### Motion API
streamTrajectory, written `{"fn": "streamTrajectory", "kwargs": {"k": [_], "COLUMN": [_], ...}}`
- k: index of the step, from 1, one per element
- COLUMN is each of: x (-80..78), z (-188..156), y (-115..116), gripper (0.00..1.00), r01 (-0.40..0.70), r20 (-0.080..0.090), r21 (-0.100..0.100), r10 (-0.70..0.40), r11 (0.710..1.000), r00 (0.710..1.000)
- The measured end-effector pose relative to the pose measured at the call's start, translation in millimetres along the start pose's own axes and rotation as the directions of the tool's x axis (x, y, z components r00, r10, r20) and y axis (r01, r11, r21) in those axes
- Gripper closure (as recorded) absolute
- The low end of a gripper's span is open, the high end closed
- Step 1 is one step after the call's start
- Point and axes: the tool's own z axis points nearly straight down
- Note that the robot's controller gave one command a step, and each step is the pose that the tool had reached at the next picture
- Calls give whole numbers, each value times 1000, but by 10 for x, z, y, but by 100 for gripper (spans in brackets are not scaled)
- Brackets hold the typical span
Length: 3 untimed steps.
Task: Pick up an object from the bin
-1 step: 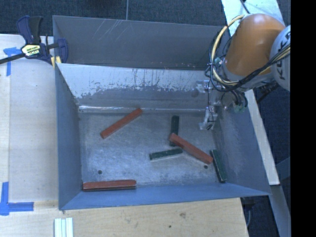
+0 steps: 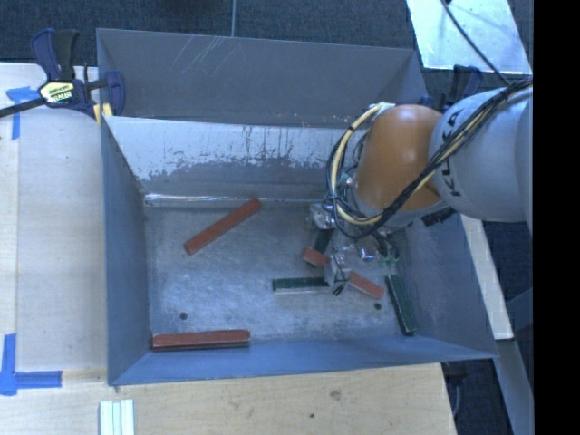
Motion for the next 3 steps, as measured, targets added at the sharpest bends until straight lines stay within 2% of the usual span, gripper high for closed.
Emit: {"fn": "streamTrajectory", "kwargs": {"k": [1, 2, 3], "x": [-63, 15, -127], "z": [-59, -1061, -1631], "y": [-10, 90, 57], "gripper": [100, 100, 100], "r01": [-3, -49, -53], "r20": [24, 19, 19], "r21": [1, 0, 0], "r10": [3, 49, 53], "r11": [1000, 999, 999], "r00": [1000, 999, 998]}}
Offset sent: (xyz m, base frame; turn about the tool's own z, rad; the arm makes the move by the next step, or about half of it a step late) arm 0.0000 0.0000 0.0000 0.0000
